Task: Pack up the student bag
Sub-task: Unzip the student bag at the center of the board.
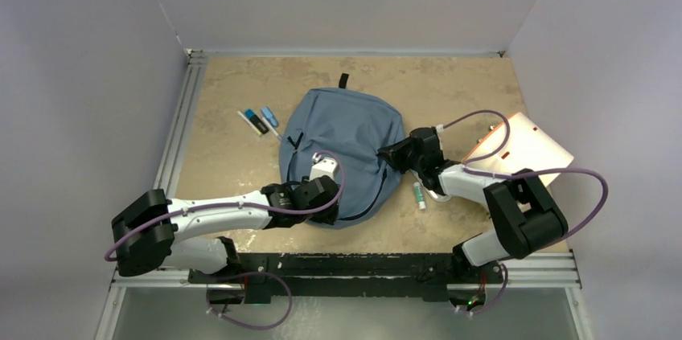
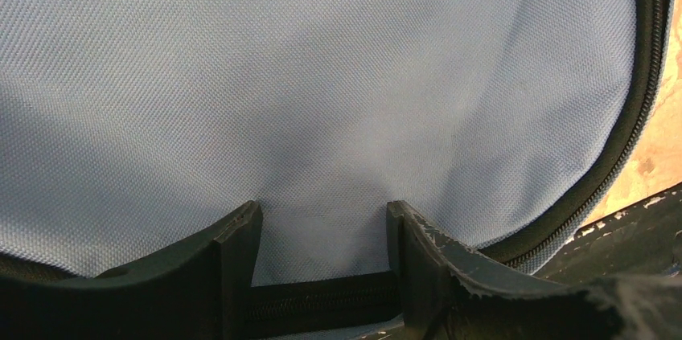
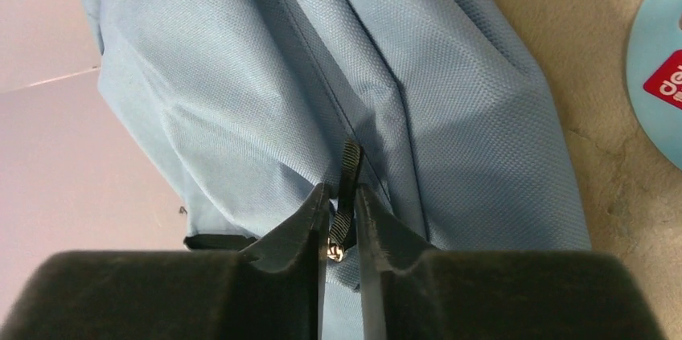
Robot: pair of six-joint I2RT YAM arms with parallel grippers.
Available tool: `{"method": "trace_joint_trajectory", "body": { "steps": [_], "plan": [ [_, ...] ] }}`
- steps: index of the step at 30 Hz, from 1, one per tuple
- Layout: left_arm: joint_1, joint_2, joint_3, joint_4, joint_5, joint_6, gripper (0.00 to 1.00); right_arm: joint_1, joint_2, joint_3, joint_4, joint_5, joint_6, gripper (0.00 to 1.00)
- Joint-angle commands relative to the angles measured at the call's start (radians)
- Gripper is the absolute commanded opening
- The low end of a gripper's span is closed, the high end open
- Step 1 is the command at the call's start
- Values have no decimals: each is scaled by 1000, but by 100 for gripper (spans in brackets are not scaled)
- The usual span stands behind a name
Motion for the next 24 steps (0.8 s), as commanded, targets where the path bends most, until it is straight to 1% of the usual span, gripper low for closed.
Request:
{"method": "trace_joint_trajectory", "body": {
  "steps": [1, 2, 5, 8, 11, 14, 18, 24],
  "plan": [
    [-10, -4, 4, -18, -16, -16, 57, -3, -23, 8, 7, -6, 16, 14],
    [-10, -1, 5, -16, -16, -16, 57, -3, -30, 9, 2, -4, 7, 11],
    [-12, 6, 7, -13, -16, -13, 57, -3, -51, 18, -21, 31, -29, 8],
    [-14, 10, 8, -12, -17, -13, 57, -3, -71, 27, -26, 49, -69, 0],
    [-15, 9, 7, -8, -17, -14, 57, -2, -92, 40, -21, 59, -117, 0],
    [-16, 7, 9, -4, -19, -13, 57, -2, -113, 65, -11, 108, -190, 0],
    [-17, -5, 23, 25, -26, 6, 58, 0, -117, 88, -16, 92, -233, 0],
    [-17, 12, 93, 121, -37, 83, 59, 20, -80, 125, -1, 34, -270, 0]
  ]
}}
